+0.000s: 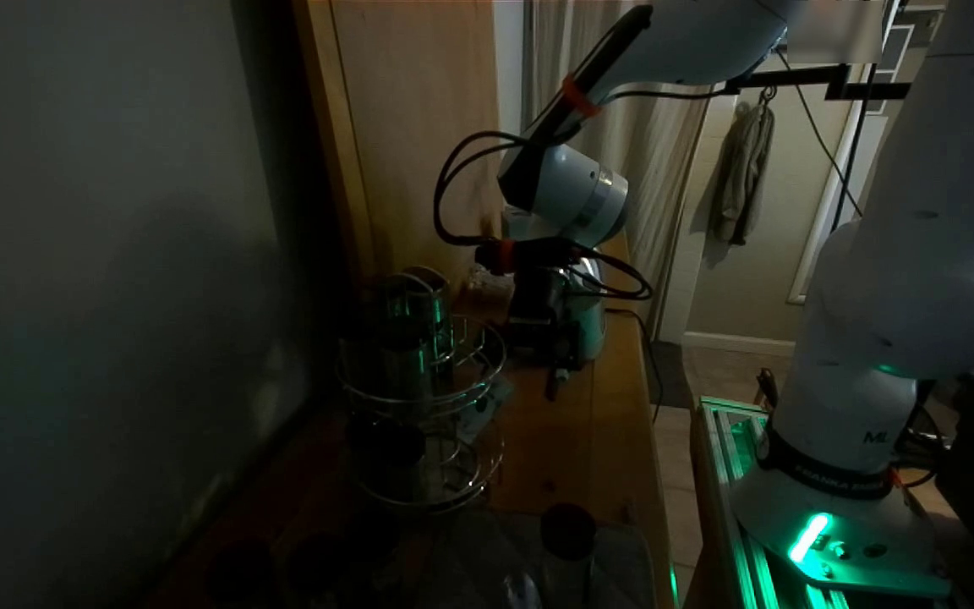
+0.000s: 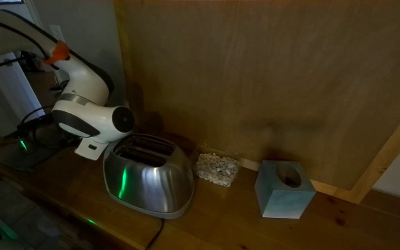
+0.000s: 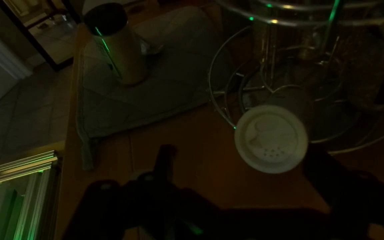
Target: Rotate the silver stand then put the white container on the bottom shelf of the stand.
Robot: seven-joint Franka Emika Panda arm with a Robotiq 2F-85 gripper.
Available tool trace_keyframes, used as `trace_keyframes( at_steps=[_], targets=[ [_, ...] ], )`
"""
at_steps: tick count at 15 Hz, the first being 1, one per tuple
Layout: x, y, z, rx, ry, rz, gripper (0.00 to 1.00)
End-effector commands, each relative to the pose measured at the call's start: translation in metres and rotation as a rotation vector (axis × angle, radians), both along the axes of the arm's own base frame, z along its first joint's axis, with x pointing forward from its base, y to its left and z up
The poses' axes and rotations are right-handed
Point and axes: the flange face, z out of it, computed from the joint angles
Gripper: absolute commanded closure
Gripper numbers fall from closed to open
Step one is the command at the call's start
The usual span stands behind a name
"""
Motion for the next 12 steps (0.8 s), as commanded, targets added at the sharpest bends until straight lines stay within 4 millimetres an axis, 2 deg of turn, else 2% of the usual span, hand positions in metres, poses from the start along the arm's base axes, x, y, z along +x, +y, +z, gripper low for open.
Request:
trace_keyframes(
  at_steps=[1, 7, 8, 9, 12],
  targets=[
    [0.0074, 0.0017, -0.0117, 0.052, -0.015, -0.014, 0.0],
    [0.0107, 0.0061, -0.0114, 0.043, -0.023, -0.01, 0.0],
    [0.0113, 0.0059, -0.011, 0.04, -0.024, -0.011, 0.08],
    [0.0119, 0.0057, -0.0107, 0.039, -0.025, -0.012, 0.28],
    [0.0126, 0.0058, -0.0105, 0.036, -0.028, -0.012, 0.5]
  ],
)
